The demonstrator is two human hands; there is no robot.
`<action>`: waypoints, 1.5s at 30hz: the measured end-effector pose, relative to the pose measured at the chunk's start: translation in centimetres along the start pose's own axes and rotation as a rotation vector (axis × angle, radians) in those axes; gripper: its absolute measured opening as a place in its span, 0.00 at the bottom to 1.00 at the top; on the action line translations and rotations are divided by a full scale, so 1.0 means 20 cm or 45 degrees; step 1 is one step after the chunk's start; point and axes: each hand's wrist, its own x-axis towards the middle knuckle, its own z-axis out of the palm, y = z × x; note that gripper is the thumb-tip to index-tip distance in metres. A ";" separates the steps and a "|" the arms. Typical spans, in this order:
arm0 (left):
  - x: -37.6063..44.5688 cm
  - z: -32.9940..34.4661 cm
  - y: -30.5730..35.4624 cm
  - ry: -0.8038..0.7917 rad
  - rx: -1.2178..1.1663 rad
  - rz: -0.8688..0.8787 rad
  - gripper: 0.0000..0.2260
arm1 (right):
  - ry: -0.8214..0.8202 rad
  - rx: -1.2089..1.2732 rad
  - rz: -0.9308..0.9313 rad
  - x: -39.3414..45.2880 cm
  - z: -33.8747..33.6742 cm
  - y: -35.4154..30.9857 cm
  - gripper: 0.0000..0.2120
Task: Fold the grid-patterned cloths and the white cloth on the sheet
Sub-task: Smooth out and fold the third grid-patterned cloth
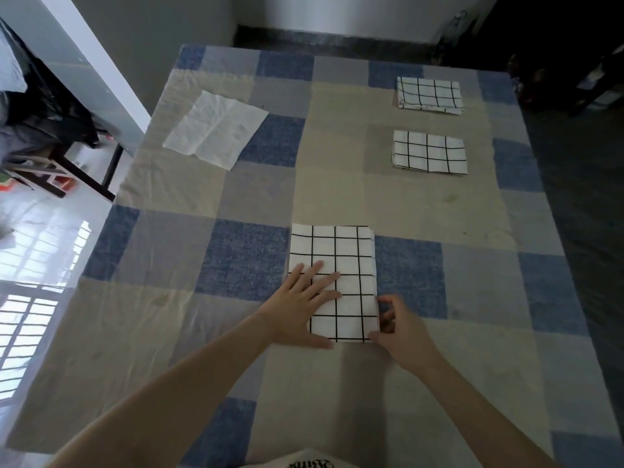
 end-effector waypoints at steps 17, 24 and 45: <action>0.03 0.00 -0.01 -0.072 -0.099 0.001 0.40 | 0.381 -0.360 -0.550 0.06 0.24 -0.29 0.20; 0.04 -0.05 0.02 -0.172 0.014 -0.053 0.42 | 0.339 -0.481 -0.589 0.19 0.47 -0.21 0.25; 0.05 -0.02 -0.01 -0.179 -0.067 -0.047 0.46 | 0.383 -0.132 -0.343 0.28 0.26 -0.20 0.27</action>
